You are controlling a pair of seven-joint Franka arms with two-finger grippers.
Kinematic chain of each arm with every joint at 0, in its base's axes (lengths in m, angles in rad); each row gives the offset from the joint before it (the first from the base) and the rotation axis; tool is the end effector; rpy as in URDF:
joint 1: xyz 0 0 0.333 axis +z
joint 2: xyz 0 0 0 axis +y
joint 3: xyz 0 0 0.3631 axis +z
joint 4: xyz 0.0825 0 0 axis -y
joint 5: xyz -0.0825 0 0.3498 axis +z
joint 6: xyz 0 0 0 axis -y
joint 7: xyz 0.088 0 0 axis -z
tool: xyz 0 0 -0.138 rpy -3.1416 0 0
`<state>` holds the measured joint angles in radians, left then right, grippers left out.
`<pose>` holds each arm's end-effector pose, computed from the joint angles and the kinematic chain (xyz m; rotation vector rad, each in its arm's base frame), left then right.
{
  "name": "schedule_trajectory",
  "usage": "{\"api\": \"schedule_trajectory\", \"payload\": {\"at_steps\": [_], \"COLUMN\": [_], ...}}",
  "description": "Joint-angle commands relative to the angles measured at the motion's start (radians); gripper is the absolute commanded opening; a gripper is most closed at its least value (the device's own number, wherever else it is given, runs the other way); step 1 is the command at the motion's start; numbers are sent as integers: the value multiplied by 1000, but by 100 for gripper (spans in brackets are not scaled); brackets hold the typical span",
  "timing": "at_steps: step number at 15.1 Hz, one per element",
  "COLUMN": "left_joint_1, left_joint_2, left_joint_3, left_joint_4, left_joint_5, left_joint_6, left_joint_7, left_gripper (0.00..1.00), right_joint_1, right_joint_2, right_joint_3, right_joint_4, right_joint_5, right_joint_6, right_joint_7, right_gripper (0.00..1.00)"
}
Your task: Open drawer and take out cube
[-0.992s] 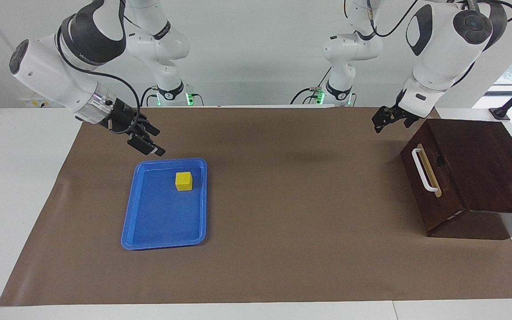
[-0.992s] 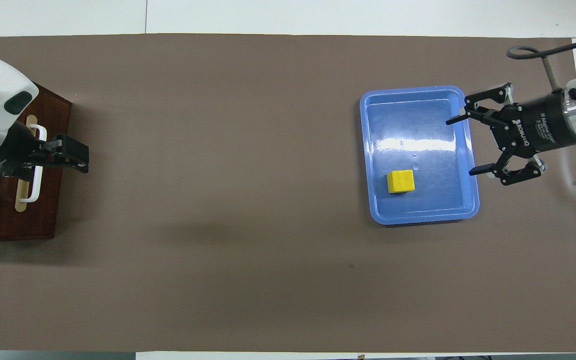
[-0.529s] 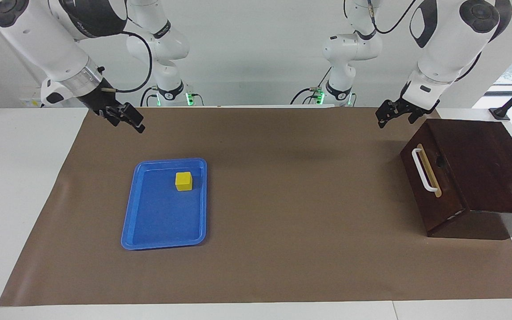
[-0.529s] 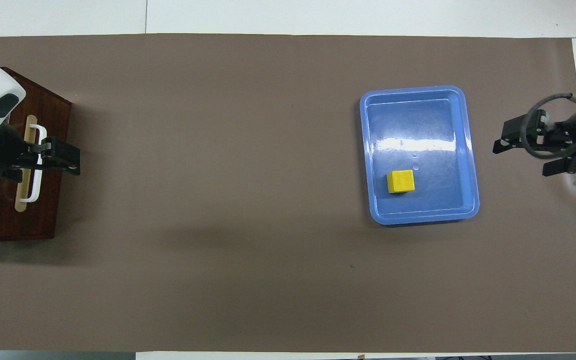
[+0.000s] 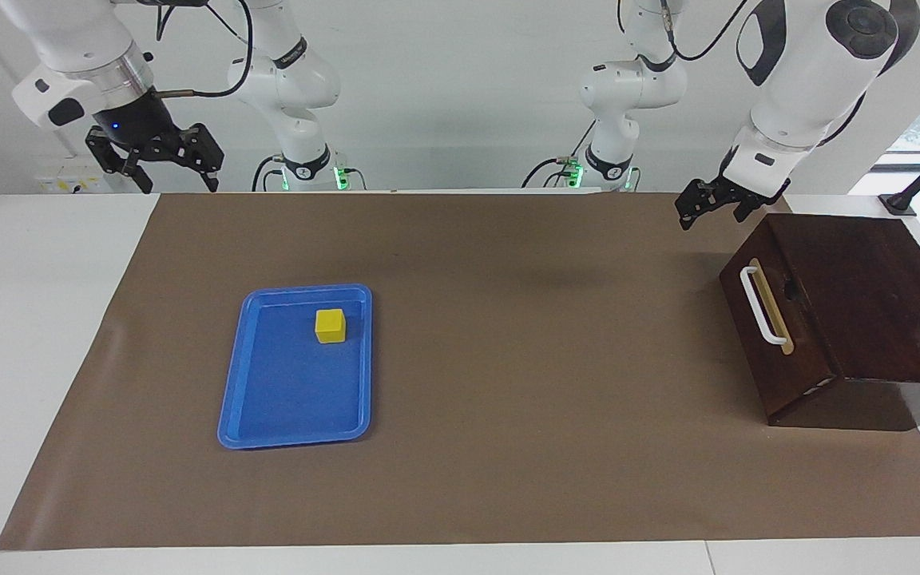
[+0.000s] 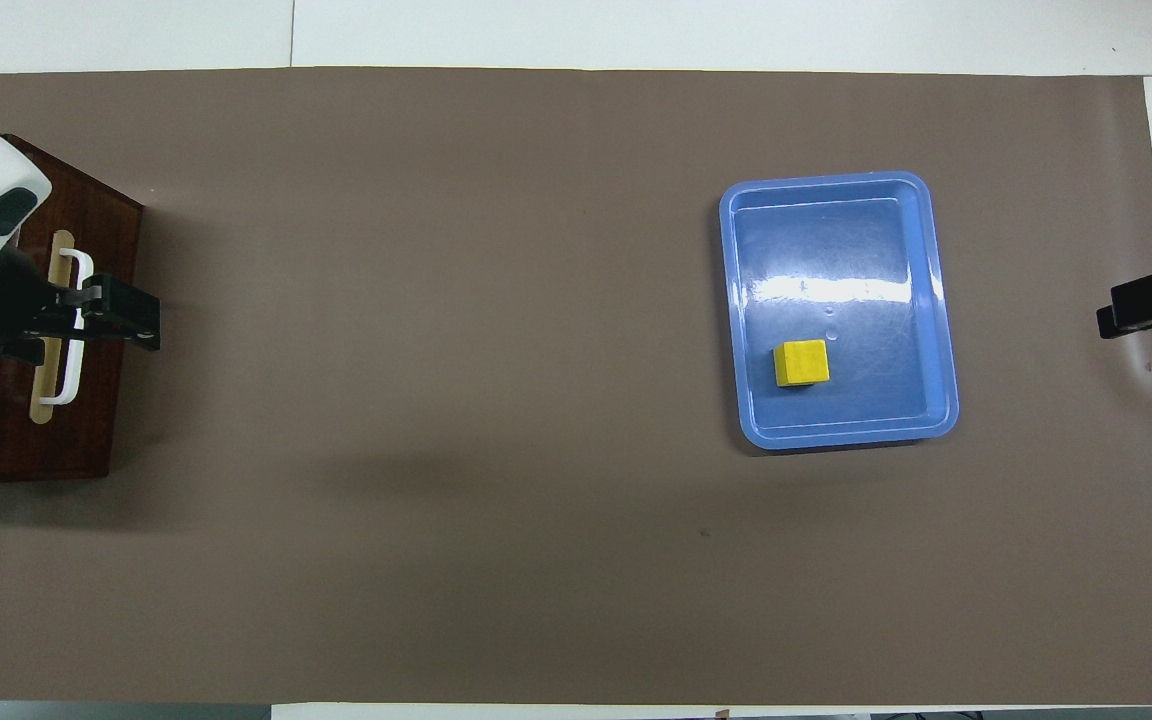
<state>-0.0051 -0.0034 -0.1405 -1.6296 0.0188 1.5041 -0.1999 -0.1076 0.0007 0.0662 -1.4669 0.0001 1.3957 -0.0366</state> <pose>0.5007 -0.0708 0.6117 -3.0952 -0.0843 0.1814 0.4996 -0.0207 0.6702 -3.1366 0.0075 0.1127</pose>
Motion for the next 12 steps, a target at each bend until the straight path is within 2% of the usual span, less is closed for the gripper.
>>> {"api": "schedule_trajectory", "payload": {"at_steps": [1, 3, 12], "left_joint_1": [7, 5, 1], "left_joint_2": [-17, -17, -35], "left_joint_3": [1, 1, 1], "left_joint_4": [-4, -1, -9], "left_joint_5": [-17, -20, -34], "left_joint_6": [-10, -1, 28], "left_joint_7": [19, 19, 19], "left_gripper": [100, 100, 100], "right_joint_1": [-29, -32, -32], "right_joint_2": [15, 10, 7], "right_joint_3": [23, 23, 23], "right_joint_4": [-53, -92, -95], "right_joint_5": [-34, -35, -34], "right_joint_6": [49, 107, 108], "right_joint_7": [-19, -12, 0], "right_gripper": [100, 100, 100]}}
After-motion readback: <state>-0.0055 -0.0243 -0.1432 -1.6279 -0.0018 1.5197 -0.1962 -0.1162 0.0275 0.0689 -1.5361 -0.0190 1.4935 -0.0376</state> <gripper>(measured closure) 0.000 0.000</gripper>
